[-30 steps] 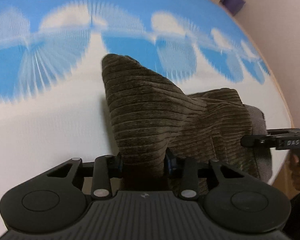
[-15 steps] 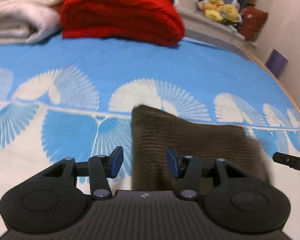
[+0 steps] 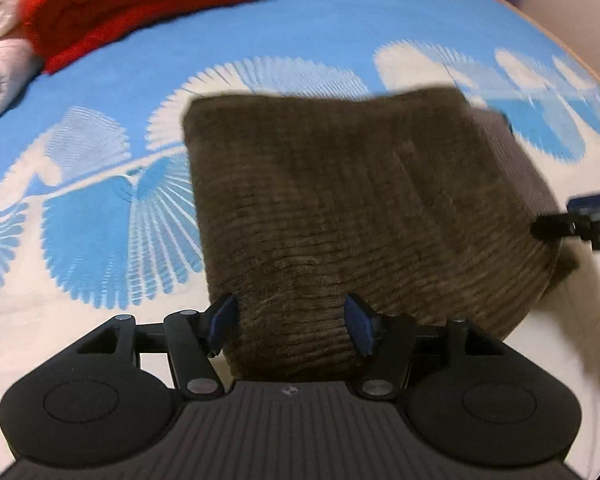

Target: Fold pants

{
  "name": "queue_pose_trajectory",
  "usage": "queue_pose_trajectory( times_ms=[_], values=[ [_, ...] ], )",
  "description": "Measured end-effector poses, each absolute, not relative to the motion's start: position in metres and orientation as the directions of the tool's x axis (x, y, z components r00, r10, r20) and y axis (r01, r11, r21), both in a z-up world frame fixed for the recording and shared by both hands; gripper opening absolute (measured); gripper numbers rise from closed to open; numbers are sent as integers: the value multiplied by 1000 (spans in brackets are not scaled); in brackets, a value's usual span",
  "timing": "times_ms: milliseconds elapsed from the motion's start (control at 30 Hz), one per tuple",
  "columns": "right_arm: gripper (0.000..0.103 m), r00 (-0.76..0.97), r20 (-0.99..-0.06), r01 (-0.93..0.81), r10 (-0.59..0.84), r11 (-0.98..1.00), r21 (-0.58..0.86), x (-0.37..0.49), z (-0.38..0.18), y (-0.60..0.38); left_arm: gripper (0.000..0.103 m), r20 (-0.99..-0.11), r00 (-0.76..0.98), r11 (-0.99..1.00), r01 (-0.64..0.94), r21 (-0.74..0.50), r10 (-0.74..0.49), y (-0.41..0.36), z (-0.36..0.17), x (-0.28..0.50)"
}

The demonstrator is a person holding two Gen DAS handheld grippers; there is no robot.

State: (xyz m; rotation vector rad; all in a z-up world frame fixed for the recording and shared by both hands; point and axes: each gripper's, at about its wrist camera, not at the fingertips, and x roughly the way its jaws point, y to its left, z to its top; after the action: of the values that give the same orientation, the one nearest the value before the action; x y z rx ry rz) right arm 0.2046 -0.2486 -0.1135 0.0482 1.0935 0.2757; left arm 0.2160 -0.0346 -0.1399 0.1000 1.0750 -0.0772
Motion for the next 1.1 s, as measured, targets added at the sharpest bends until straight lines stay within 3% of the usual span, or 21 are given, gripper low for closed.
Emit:
queue_pose_trajectory(
  times_ms=[67,200,467,600,700,767,800,933,1100],
  values=[
    [78,487,-846,-211,217,969,127,195,-98,-243,79,-856,517,997,66,36,-4,-36,-124,208],
    [79,592,-779,-202,207,974,105,174,-62,-242,86,-819,571,997,11,81,60,-45,-87,190],
    [101,738,-647,-169,192,981,97,103,14,-253,89,-736,671,996,-77,48,87,-55,-12,129],
    [102,773,-610,-158,176,984,83,67,20,-255,90,-690,716,993,-110,39,107,-66,3,92],
    [102,731,-669,-95,136,991,97,54,10,-254,91,-669,731,989,-136,49,134,-73,-7,70],
    [102,737,-665,-81,116,993,84,49,12,-251,92,-746,656,992,-106,63,118,-78,-17,73],
    [102,744,-661,-86,101,995,54,48,11,-247,102,-748,658,995,-85,43,89,-79,-16,73],
    [102,717,-693,-88,71,996,11,53,4,-238,103,-739,660,991,-113,75,132,-79,-19,74],
    [102,657,-750,-24,80,996,85,64,-11,-236,103,-791,604,983,-182,-17,98,-69,-30,85]
  ],
)
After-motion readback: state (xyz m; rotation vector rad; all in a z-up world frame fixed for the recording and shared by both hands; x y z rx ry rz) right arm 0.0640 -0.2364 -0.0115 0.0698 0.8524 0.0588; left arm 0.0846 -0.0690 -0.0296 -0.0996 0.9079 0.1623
